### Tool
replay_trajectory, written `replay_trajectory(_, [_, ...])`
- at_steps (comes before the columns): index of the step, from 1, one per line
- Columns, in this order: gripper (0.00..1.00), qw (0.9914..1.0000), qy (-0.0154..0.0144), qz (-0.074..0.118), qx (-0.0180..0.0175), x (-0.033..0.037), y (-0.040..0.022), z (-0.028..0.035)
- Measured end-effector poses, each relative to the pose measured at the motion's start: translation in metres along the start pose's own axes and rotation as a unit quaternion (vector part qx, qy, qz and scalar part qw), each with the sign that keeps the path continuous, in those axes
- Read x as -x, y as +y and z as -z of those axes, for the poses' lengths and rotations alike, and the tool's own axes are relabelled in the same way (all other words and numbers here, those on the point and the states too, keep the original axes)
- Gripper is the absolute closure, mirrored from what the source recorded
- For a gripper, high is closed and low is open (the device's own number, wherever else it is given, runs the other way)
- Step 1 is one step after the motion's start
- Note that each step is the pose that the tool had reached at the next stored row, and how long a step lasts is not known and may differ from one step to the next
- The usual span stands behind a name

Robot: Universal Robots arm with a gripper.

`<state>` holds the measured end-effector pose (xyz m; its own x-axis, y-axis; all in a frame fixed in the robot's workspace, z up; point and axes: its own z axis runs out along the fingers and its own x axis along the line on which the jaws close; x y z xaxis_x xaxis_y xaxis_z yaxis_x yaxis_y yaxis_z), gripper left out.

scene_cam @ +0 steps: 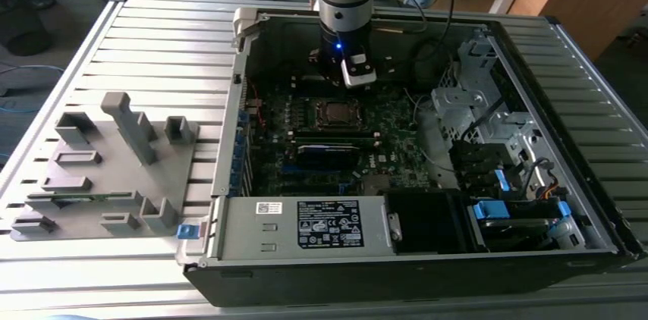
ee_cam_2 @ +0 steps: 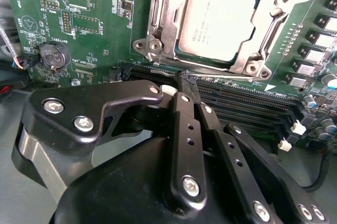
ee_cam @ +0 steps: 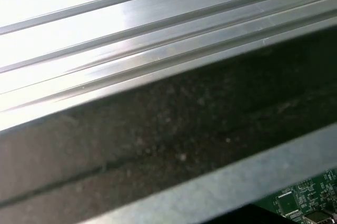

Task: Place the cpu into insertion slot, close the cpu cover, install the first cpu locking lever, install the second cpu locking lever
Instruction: 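Install the first cpu locking lever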

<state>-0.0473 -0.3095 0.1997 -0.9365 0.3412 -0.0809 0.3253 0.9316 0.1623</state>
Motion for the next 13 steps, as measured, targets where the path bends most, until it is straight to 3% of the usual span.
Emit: replay_trajectory(13, [0.89, 1.0, 0.0, 0.0, -0.0001, 0.0048, 0.0016, -0.0007])
